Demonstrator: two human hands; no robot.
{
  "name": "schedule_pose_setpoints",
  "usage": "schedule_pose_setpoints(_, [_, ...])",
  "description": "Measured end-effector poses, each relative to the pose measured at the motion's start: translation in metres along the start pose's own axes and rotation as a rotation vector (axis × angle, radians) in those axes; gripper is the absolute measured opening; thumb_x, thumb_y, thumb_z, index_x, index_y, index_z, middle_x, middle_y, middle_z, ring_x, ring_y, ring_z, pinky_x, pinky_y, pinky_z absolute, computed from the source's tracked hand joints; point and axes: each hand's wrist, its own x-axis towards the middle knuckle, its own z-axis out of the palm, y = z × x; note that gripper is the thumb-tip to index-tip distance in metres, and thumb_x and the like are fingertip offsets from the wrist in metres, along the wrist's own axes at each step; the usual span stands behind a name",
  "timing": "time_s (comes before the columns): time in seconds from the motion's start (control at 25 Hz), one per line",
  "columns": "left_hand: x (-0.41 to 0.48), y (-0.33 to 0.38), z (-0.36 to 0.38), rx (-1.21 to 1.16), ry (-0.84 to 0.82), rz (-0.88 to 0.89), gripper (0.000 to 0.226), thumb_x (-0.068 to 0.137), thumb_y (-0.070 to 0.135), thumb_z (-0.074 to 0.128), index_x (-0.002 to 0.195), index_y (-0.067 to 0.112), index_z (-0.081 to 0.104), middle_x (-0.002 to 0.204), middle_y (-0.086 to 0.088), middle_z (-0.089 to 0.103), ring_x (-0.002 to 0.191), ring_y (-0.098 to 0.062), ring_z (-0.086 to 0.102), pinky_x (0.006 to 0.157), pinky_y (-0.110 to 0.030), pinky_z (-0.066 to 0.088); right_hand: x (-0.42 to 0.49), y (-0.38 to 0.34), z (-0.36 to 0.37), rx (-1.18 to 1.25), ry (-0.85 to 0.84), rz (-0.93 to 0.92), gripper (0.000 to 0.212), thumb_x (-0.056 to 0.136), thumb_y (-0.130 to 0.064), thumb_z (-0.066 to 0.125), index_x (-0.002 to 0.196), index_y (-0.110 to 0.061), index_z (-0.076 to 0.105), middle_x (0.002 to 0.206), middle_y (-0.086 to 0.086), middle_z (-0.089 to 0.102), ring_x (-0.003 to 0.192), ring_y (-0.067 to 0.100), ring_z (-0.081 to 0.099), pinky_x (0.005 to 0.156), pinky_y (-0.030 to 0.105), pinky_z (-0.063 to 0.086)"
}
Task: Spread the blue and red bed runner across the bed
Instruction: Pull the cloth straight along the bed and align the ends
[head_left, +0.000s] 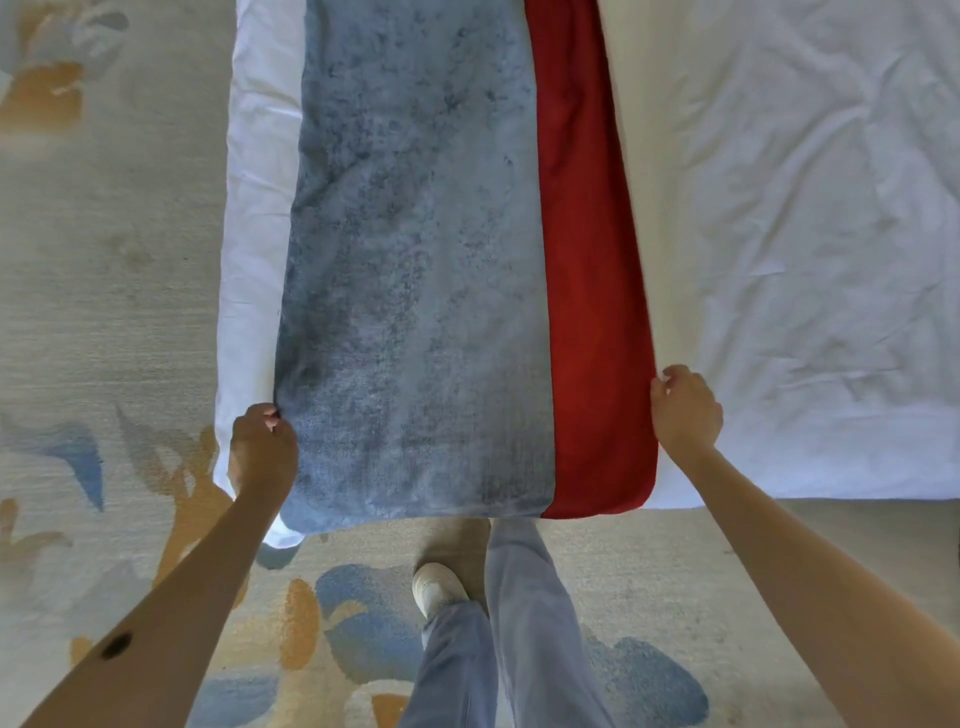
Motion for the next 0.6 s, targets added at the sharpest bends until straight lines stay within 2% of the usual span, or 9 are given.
schedule_pose_setpoints(0.08, [0.003, 0.002, 0.005, 0.003, 0.019, -0.092, 0.033, 0.095, 0.014, 0.043, 0.125, 0.002, 0.048, 0.123, -0.027, 0.057, 0.106, -0.045, 0.055, 0.086, -0.049, 0.046, 0.002, -0.002, 0.002, -0.017, -0.040, 0.007, 0.027, 0.096, -0.024, 0.043, 0.106, -0.005, 0.059, 0.103, 0.017, 0.066, 0.096, 0.037, 0.061, 0.089, 0.043, 0.043])
schedule_pose_setpoints(0.2, [0.007, 0.005, 0.007, 0.021, 0.014, -0.152, 0.029, 0.092, 0.017, 0.049, 0.114, -0.001, 0.056, 0.113, -0.027, 0.061, 0.096, -0.044, 0.059, 0.077, -0.046, 0.048, -0.002, -0.005, 0.009, -0.010, -0.055, 0.008, 0.021, 0.094, -0.022, 0.044, 0.083, -0.007, 0.054, 0.089, 0.017, 0.066, 0.084, 0.036, 0.061, 0.083, 0.045, 0.047])
schedule_pose_setpoints(0.28, [0.011, 0.006, 0.005, 0.029, 0.027, -0.157, 0.027, 0.091, 0.019, 0.053, 0.108, -0.001, 0.059, 0.113, -0.028, 0.058, 0.095, -0.042, 0.059, 0.075, -0.043, 0.046, -0.002, -0.006, 0.011, -0.008, -0.044, 0.027, 0.021, 0.095, -0.021, 0.044, 0.085, -0.006, 0.056, 0.089, 0.016, 0.066, 0.084, 0.035, 0.060, 0.083, 0.045, 0.047])
schedule_pose_setpoints(0.36, [0.012, 0.003, 0.003, 0.040, 0.002, -0.144, 0.026, 0.091, 0.021, 0.053, 0.106, 0.001, 0.059, 0.116, -0.025, 0.059, 0.099, -0.040, 0.059, 0.086, -0.045, 0.048, -0.003, -0.003, 0.012, -0.017, -0.032, 0.036, 0.023, 0.096, -0.022, 0.044, 0.093, -0.005, 0.059, 0.090, 0.015, 0.068, 0.087, 0.035, 0.061, 0.085, 0.043, 0.044])
schedule_pose_setpoints(0.48, [0.012, -0.005, 0.002, 0.071, -0.033, -0.129, 0.026, 0.093, 0.025, 0.050, 0.108, 0.005, 0.058, 0.111, -0.019, 0.067, 0.103, -0.037, 0.059, 0.100, -0.050, 0.040, -0.002, 0.004, 0.011, -0.053, -0.016, 0.020, 0.022, 0.097, -0.022, 0.045, 0.099, -0.007, 0.062, 0.091, 0.015, 0.070, 0.090, 0.035, 0.061, 0.088, 0.040, 0.039])
schedule_pose_setpoints(0.6, [0.004, -0.016, 0.002, 0.112, -0.067, -0.143, 0.026, 0.093, 0.024, 0.050, 0.109, 0.005, 0.058, 0.111, -0.021, 0.066, 0.105, -0.039, 0.058, 0.100, -0.051, 0.040, -0.006, 0.013, 0.011, -0.096, -0.017, 0.029, 0.022, 0.096, -0.021, 0.046, 0.103, -0.009, 0.063, 0.092, 0.014, 0.070, 0.094, 0.035, 0.060, 0.087, 0.039, 0.038])
